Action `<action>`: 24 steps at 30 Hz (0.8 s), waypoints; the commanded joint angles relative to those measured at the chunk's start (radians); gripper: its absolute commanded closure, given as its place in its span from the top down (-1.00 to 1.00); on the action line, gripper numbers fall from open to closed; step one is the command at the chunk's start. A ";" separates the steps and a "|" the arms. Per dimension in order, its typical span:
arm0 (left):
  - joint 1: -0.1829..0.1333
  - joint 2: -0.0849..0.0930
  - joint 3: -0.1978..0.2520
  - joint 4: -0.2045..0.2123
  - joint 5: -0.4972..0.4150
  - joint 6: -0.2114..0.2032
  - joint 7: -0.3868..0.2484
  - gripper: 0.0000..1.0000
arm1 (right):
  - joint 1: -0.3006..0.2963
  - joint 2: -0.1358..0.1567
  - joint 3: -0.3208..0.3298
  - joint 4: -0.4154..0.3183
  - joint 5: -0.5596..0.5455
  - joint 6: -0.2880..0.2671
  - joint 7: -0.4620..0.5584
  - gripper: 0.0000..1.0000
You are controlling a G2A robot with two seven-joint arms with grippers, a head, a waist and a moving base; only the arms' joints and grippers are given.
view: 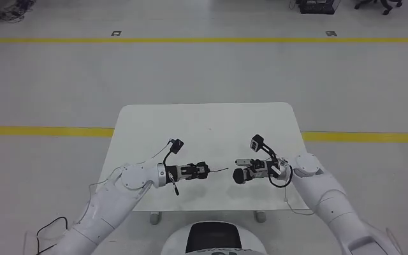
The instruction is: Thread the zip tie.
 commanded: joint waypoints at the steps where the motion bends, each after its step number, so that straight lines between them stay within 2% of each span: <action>1: -0.007 -0.001 0.009 0.002 -0.002 0.000 -0.010 -1.00 | 0.000 0.000 -0.002 0.003 0.002 -0.004 0.003 1.00; 3: -0.012 -0.001 0.015 0.006 0.001 0.003 -0.010 -1.00 | 0.001 -0.001 -0.005 0.006 0.004 -0.007 0.006 0.06; 4: -0.014 -0.002 0.018 0.007 0.003 0.004 -0.009 -1.00 | 0.002 -0.001 -0.006 0.008 0.005 -0.008 0.007 -0.04; 12: -0.022 0.000 0.025 0.014 -0.013 -0.001 -0.016 -1.00 | 0.014 -0.007 -0.026 0.025 0.014 -0.011 0.015 -0.28; 15: -0.022 0.001 0.027 0.015 -0.028 -0.008 -0.026 -1.00 | 0.018 -0.009 -0.032 0.032 0.017 -0.013 0.015 -0.24; 20: -0.029 0.003 0.033 0.022 -0.033 -0.008 -0.037 -1.00 | 0.023 -0.010 -0.037 0.040 0.017 -0.015 0.015 -0.32; 24: -0.032 0.004 0.037 0.022 -0.035 -0.009 -0.036 -1.00 | 0.025 -0.010 -0.041 0.041 0.014 -0.016 0.015 -0.52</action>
